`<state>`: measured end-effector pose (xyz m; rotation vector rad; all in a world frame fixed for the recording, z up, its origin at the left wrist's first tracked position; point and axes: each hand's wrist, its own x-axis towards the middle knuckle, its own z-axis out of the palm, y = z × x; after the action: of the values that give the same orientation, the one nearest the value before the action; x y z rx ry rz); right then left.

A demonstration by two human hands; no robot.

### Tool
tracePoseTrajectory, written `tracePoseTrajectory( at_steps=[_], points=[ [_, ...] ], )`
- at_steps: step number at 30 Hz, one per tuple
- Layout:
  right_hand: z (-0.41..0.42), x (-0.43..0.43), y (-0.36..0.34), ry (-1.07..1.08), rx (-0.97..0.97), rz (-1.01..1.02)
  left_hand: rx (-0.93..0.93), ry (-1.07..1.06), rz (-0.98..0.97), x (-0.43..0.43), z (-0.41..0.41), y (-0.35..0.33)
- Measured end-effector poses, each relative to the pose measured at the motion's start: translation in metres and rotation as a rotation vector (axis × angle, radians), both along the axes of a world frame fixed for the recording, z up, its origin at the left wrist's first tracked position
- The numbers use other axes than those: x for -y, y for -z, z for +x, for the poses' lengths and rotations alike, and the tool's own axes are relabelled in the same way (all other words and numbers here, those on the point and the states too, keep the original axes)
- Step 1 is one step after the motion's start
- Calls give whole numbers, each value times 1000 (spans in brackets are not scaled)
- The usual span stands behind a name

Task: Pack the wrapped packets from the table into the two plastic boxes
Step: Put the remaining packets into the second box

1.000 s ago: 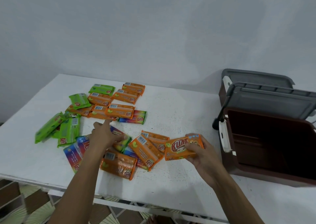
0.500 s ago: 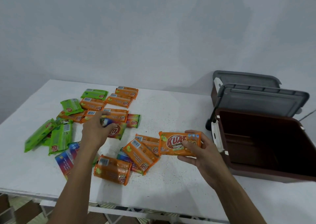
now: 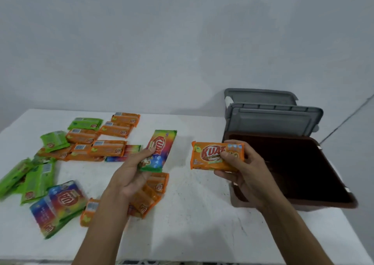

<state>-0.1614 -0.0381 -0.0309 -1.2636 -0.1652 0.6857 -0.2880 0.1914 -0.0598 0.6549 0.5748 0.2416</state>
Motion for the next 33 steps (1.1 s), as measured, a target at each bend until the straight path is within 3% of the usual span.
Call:
tracePoseTrajectory(
  at_steps=[2, 5, 13, 18, 22, 26, 29, 33],
  points=[
    [12, 13, -3, 12, 19, -20, 46, 17, -24, 17, 13, -5],
    [28, 30, -5, 44, 79, -86, 102, 56, 93, 37, 34, -10],
    [78, 71, -3, 67, 138, -269, 72, -113, 281, 94, 91, -24],
    [115, 77, 25, 70, 24, -375, 97, -147, 314, 121, 118, -23],
    [138, 66, 50, 18, -140, -462, 53, -179, 318, 140, 136, -13],
    [151, 53, 71, -52, -186, -543, -10, -201, 314, 156, 146, 0],
    [153, 48, 90, -96, -150, -585, -36, -201, 318, 160, 147, 10],
    [158, 48, 98, -211, 133, -837, -41, -198, 321, 159, 147, 13]
  ],
)
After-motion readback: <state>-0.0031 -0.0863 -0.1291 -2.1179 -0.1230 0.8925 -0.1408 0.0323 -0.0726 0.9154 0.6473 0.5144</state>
